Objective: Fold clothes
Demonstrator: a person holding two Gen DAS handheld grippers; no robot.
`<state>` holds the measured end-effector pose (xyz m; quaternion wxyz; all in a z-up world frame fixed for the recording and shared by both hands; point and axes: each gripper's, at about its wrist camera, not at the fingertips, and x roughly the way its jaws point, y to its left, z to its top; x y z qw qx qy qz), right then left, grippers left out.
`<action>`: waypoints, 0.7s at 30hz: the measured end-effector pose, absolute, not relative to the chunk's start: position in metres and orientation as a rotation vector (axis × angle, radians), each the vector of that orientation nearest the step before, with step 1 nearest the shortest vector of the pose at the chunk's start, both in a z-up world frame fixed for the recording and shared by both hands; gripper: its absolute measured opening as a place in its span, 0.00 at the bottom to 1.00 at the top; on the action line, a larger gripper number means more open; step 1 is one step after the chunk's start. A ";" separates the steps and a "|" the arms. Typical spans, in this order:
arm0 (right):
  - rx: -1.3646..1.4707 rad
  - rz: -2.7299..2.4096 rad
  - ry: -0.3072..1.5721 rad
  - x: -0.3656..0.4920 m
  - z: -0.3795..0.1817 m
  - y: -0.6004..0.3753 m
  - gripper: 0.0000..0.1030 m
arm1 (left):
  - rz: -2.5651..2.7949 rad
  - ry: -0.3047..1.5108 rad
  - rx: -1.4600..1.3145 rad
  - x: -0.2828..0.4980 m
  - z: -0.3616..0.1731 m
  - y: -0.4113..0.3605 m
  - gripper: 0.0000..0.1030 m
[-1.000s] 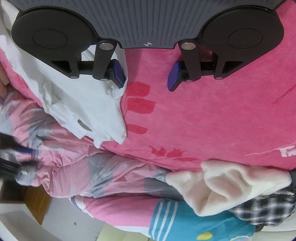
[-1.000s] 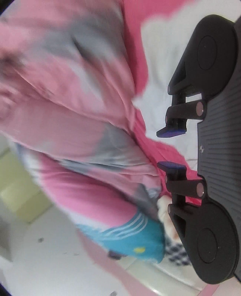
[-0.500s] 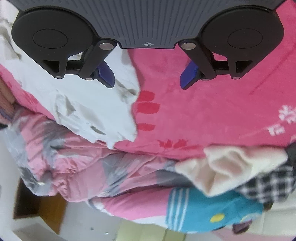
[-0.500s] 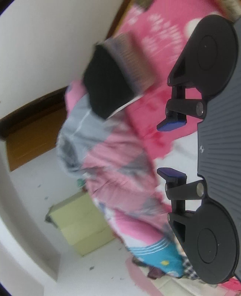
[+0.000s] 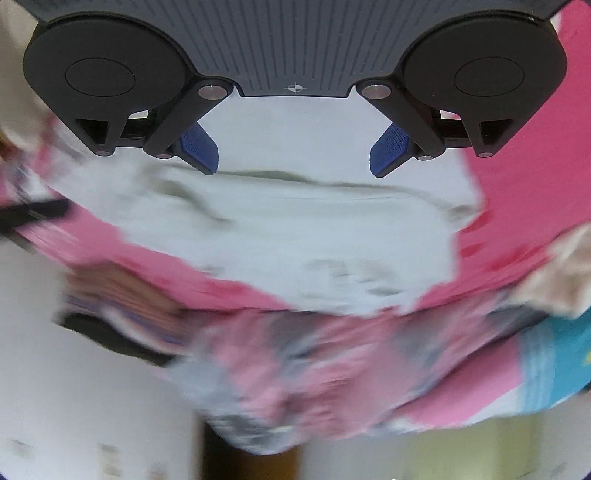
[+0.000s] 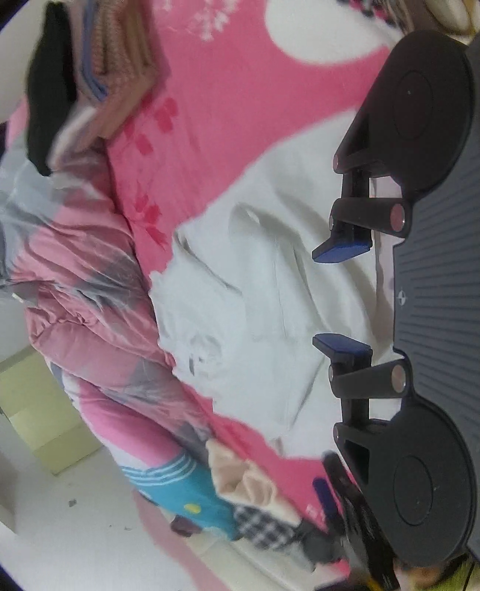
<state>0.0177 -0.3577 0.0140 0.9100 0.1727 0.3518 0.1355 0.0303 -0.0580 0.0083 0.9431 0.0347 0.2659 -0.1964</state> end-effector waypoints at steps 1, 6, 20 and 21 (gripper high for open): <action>0.373 0.272 0.725 0.012 0.011 -0.364 0.42 | -0.449 0.529 0.092 0.022 0.009 -0.067 0.88; 0.707 0.241 0.761 -0.006 -0.023 -0.411 0.40 | -0.663 0.491 0.206 -0.005 0.000 -0.119 0.87; 1.103 0.152 0.707 0.006 -0.090 -0.447 0.09 | -0.788 0.571 0.253 -0.017 -0.025 -0.154 0.89; 1.102 0.150 0.698 0.004 -0.090 -0.448 0.06 | -0.791 0.579 0.247 -0.017 -0.025 -0.154 0.89</action>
